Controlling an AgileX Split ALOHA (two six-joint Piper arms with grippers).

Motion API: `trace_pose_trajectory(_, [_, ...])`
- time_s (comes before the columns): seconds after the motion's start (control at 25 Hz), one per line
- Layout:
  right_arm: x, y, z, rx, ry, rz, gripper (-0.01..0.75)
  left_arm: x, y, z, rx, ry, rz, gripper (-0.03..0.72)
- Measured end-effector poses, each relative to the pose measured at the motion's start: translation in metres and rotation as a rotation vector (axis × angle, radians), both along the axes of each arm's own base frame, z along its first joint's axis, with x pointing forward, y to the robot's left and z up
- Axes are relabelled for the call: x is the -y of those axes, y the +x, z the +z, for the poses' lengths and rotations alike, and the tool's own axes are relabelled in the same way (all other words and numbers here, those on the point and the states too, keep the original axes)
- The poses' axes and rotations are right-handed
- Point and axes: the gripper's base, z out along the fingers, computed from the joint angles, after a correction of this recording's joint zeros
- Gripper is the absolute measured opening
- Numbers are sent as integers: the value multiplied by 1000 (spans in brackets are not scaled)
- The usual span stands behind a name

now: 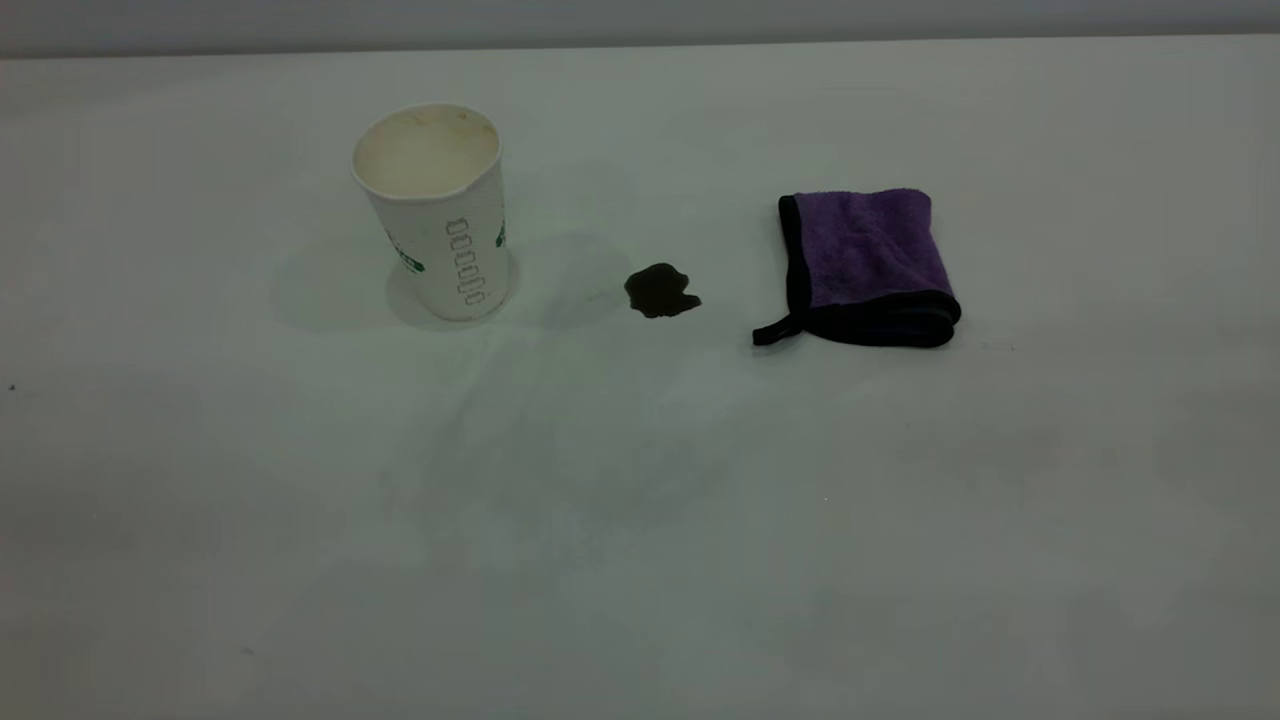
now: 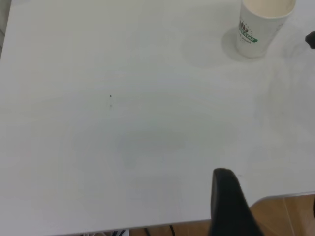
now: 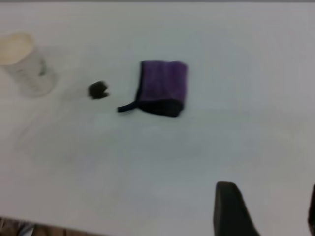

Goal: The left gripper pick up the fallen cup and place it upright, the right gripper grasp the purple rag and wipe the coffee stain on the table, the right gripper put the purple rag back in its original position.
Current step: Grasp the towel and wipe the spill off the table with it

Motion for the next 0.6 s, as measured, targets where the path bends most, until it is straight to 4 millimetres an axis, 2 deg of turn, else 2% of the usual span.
trace_pose_trajectory(0.16, [-7, 38, 21, -15, -72, 133, 550, 0, 0, 0, -1, 0, 0, 470])
trace_pose_trajectory(0.24, [-12, 62, 26, -29, -75, 207, 584, 0, 0, 0, -1, 0, 0, 470])
trace_pose_trajectory(0.44, [-25, 119, 11, -122, -33, 379, 587, 0, 0, 0, -1, 0, 0, 470])
trace_pose_trajectory(0.6, [-32, 167, -16, -208, 46, 426, 586, 0, 0, 0, -1, 0, 0, 470])
